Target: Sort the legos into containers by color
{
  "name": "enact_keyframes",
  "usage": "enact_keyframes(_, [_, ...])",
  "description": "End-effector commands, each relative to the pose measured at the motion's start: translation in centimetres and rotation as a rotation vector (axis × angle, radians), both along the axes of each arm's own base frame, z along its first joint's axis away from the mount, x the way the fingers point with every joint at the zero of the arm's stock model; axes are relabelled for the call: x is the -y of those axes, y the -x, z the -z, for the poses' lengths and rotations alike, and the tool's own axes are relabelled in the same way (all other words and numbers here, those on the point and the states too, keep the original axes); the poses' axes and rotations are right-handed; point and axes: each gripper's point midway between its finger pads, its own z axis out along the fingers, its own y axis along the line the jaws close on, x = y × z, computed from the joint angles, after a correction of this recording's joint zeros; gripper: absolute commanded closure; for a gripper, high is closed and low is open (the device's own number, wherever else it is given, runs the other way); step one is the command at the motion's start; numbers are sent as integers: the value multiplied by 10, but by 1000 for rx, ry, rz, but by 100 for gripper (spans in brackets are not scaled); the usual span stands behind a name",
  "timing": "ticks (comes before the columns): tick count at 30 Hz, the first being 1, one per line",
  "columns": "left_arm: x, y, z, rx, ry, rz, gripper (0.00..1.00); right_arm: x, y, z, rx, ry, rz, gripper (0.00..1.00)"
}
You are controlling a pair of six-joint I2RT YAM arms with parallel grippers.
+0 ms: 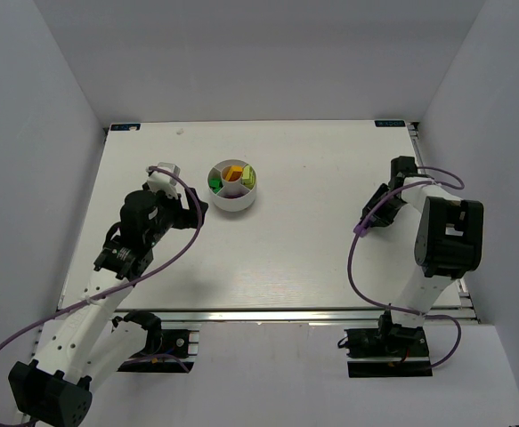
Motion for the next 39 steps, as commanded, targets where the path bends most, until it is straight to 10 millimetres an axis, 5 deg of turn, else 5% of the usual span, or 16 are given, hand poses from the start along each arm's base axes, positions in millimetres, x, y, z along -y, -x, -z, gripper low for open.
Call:
enact_keyframes(1, [-1,1,-2,21,-1,-2,12,-1,3,-4,15,1,-9,67])
enact_keyframes(6, [0,2,-3,27,1,2,12,-26,-9,-14,71,-106,-141,99])
enact_keyframes(11, [2,4,-6,44,4,25,12,-69,-44,-52,254,-156,-447,100])
enact_keyframes(12, [3,4,-5,43,6,26,12,-98,-46,-63,299,-171,-544,100])
enact_keyframes(14, [2,5,-6,51,3,26,12,-123,-56,-93,417,-207,-673,100])
enact_keyframes(19, [-4,3,-7,68,-11,5,11,-215,-42,-143,729,-234,-1246,100])
enact_keyframes(22, [-15,2,-9,86,-27,-48,11,-238,-52,-159,891,-110,-1470,100])
enact_keyframes(23, [-18,1,-9,89,-33,-65,11,-258,-42,-162,931,-114,-1558,100])
enact_keyframes(31, [-40,6,-24,172,-37,-169,12,-330,7,-199,1175,-134,-2130,100])
enact_keyframes(36, [-53,12,-33,224,-30,-227,12,-356,51,-184,1281,-134,-2481,100])
enact_keyframes(39, [-57,13,-34,231,-30,-248,11,-370,57,-174,1314,-123,-2570,100])
